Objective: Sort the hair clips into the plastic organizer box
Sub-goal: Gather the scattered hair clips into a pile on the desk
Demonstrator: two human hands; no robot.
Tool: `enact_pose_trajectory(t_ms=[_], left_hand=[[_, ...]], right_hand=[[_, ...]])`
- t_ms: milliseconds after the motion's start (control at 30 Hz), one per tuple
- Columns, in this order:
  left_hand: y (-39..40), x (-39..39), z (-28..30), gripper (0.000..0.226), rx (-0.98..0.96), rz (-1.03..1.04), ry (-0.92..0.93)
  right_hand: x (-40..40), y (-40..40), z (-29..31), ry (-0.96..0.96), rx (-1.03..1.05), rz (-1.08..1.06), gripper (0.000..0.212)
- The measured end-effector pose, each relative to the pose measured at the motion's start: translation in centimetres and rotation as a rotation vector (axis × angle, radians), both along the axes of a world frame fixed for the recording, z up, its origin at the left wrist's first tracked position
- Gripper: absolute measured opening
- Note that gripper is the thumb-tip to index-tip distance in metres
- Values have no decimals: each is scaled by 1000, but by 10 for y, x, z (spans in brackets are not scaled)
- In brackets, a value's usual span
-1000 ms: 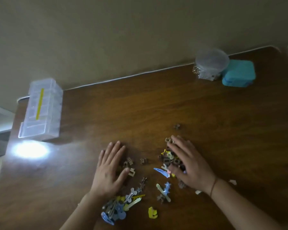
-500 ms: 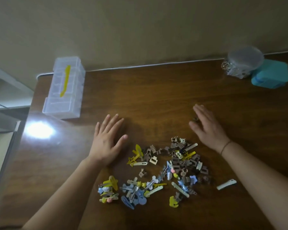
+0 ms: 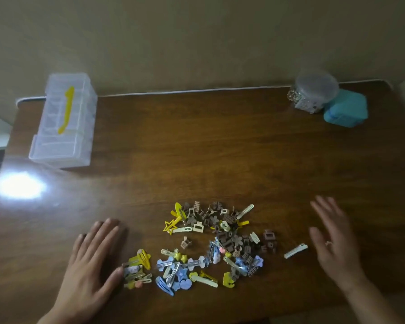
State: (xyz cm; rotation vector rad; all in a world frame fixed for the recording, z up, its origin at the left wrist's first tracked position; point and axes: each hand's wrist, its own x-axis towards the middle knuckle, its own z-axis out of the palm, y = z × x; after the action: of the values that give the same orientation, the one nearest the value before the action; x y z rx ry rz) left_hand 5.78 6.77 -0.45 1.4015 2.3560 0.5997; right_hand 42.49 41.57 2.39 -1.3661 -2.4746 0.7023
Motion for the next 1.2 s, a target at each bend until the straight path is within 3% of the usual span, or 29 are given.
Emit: enact_pose_trajectory(t_ms=[100,300,500,667,833,967,1200], left_hand=[[18,31,-3,78,-13,-3,-15],[70,85,-4,82,-48,-17,-25],[106,98,-2,81,-8,-33,-65],[111,69,-2,79,34,111,-122],[133,88,-2,82,10,-60,-91],[138,96,0,79,38,-69,-115],[39,106,1,79,224,147,-77]], right_hand=[[28,-3,-11,-61,-97,-143,85],[-35,-59,-28,-42,-84,180,75],[-86,-84,-29,40,-98,260,76],[-95,-47,-24,153,-168,170,80],[-130,-49,-24,16,-138,410,81],[-139,-67,-25,-4,-136,538,76],[-78,-78,-22,134,-170,68,77]])
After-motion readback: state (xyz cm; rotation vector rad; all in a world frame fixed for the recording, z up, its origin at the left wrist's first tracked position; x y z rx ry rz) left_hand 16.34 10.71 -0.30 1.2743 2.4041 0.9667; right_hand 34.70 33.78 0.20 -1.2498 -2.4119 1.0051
